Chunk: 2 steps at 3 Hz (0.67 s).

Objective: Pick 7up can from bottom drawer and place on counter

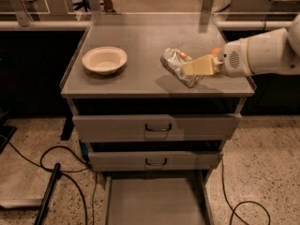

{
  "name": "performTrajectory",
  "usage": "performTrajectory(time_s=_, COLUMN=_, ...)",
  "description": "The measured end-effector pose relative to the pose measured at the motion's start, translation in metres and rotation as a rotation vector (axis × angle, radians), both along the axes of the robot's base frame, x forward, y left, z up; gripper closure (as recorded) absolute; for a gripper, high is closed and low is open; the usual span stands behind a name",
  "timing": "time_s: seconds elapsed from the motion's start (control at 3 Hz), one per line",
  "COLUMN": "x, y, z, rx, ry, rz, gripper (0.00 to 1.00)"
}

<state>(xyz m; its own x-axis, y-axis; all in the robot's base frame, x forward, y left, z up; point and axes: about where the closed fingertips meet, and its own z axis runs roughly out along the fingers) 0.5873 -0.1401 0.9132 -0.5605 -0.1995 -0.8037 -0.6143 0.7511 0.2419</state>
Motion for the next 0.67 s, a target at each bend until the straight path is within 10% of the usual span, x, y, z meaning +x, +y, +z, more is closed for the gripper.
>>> performTrajectory(time_s=0.67, x=0.017, y=0.007, z=0.007, rx=0.013, ry=0.023, rz=0.015, gripper=1.00)
